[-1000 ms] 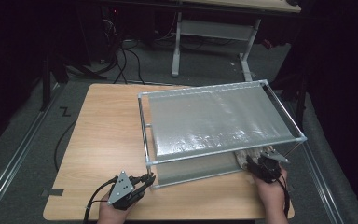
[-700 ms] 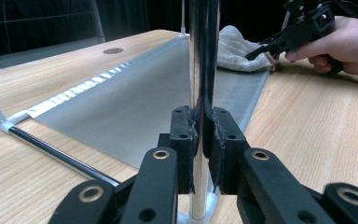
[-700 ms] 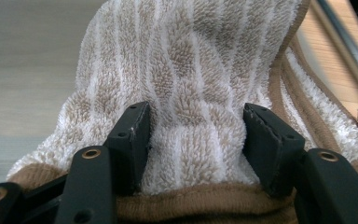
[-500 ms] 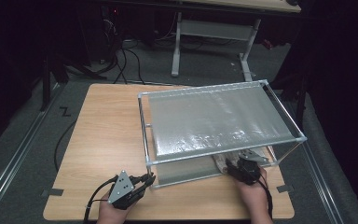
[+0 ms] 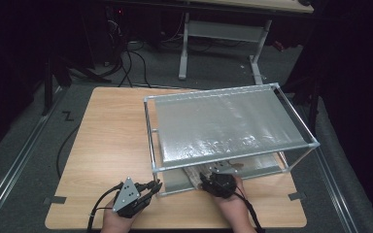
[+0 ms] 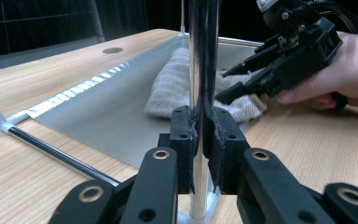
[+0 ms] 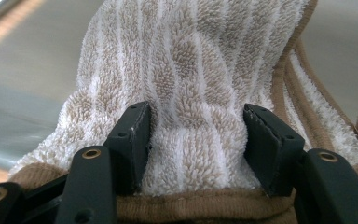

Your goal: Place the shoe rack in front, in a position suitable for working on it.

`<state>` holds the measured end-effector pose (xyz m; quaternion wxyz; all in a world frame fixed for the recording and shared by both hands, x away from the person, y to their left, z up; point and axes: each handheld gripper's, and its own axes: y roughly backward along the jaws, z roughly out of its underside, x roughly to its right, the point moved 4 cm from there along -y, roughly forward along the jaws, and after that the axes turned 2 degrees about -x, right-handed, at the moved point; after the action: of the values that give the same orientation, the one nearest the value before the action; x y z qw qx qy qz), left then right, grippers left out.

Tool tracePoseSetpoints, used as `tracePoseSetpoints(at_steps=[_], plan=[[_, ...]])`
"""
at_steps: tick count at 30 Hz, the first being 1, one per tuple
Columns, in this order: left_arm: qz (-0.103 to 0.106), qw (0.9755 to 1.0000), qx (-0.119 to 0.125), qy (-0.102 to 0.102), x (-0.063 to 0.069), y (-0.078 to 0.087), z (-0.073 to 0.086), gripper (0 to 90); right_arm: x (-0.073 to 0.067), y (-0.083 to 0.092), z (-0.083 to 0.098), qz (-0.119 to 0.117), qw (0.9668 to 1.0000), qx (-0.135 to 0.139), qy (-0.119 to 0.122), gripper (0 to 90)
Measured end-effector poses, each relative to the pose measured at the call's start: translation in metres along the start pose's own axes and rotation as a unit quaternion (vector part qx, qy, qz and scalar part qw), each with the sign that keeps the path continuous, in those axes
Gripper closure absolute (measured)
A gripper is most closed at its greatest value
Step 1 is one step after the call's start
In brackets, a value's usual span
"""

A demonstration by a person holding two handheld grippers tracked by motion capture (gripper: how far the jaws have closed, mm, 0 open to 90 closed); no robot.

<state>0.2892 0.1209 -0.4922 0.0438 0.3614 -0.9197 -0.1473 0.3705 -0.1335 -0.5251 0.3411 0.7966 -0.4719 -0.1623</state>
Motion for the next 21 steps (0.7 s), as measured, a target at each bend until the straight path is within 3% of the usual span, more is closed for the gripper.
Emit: tracePoseSetpoints(at_steps=[2, 3, 11, 16, 21], plan=[[0.0, 1.0, 0.0, 0.0, 0.0, 0.0, 0.0, 80.7, -0.011, -0.002, -0.003, -0.01, 0.9999, 0.003, 0.01, 43.2], [-0.002, 0.9999, -0.007, 0.013, 0.001, 0.001, 0.001, 80.8, -0.016, -0.003, -0.004, -0.013, 0.9999, 0.002, 0.01, 43.2], [-0.002, 0.9999, -0.006, 0.011, 0.001, 0.001, 0.001, 80.7, -0.061, -0.008, -0.013, -0.044, 0.9985, 0.011, 0.031, 43.6], [-0.002, 0.9999, -0.006, 0.011, 0.001, 0.001, 0.001, 80.7, -0.09, -0.009, -0.017, -0.079, 0.9954, 0.021, 0.05, 43.5], [-0.002, 0.9999, -0.006, 0.011, 0.001, 0.001, 0.001, 80.8, -0.099, -0.008, -0.018, -0.09, 0.9941, 0.023, 0.054, 43.4]])
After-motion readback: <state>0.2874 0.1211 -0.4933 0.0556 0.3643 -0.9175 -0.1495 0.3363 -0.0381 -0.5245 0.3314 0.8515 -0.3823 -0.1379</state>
